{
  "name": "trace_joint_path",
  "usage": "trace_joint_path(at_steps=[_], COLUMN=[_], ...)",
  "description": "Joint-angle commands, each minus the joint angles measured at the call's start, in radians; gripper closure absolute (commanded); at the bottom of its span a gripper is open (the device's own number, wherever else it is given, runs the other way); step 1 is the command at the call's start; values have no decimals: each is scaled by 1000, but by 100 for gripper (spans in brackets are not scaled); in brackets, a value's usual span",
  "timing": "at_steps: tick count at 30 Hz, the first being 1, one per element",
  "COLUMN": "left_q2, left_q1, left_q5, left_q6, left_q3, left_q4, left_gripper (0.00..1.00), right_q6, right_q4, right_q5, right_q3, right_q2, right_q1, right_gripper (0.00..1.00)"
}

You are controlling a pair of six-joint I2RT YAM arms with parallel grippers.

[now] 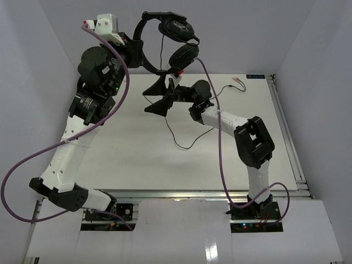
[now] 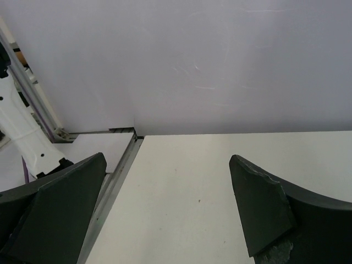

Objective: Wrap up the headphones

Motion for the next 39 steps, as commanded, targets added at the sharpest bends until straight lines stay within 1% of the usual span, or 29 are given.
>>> trace_joint_path(at_steps=[1, 3, 5, 6, 7, 9, 10, 12, 15, 17, 19, 21, 22, 23, 24, 25, 29, 32, 33, 35, 39], left_q2=[-72, -75, -80, -80, -82, -86, -86, -85, -84, -83, -84, -83, -83, -83, -83, -86, -109, -126, -129, -137, -137], left_q1=[-5, -5, -5, -5, -5, -5, -5, -5, -5, -5, -5, -5, -5, -5, -5, -5, -5, -5, -5, -5, -5], left_q5=[19, 6, -4, -4, -8, -11, -11, -8, -2, 2, 8, 14, 15, 17, 22, 24, 27, 35, 41, 58, 85], left_q6=[-35, -28, -20, -20, -15, -14, -15, -19, -22, -23, -23, -27, -29, -29, -32, -34, -46, -66, -74, -96, -133], left_q3=[10, 7, 1, -3, -10, -19, -20, -22, -18, -16, -16, -16, -16, -16, -19, -22, -40, -50, -53, -59, -55], left_q4=[37, 31, 29, 29, 29, 31, 32, 34, 34, 33, 32, 32, 32, 32, 32, 31, 28, 26, 26, 25, 26], left_gripper=[100, 100, 100, 100, 100, 100, 100, 100, 100, 100, 100, 100, 100, 100, 100, 100, 100, 100, 100, 100, 100], right_q6=[-10, -44, -180, -182, -365, -509, -536, -550, -500, -449, -402, -326, -287, -283, -227, -206, -206, -192, -151, -18, 243], right_q4=[71, 65, -58, -140, -327, -523, -567, -639, -675, -675, -650, -584, -549, -546, -493, -467, -467, -444, -377, -184, 283], right_q5=[-61, -132, -119, -119, -76, 38, 67, 172, 273, 293, 264, 223, 187, 162, 143, 131, 158, 153, 130, 66, 17], right_q3=[-7, -39, -83, -96, -91, -68, -51, -39, -15, -7, 2, 23, 47, 70, 94, 134, 217, 221, 199, 139, 24], right_q2=[-21, -56, -131, -132, -168, -215, -222, -235, -232, -219, -194, -162, -134, -112, -75, -57, -1, 29, 34, 43, 58], right_q1=[6, 4, -8, -8, -28, -44, -49, -61, -65, -64, -64, -61, -59, -53, -38, -24, 30, 41, 41, 42, 63], right_gripper=[5, 11, 12, 12, 11, 9, 8, 7, 6, 6, 5, 3, 2, 1, 1, 2, 3, 3, 2, 1, 0])
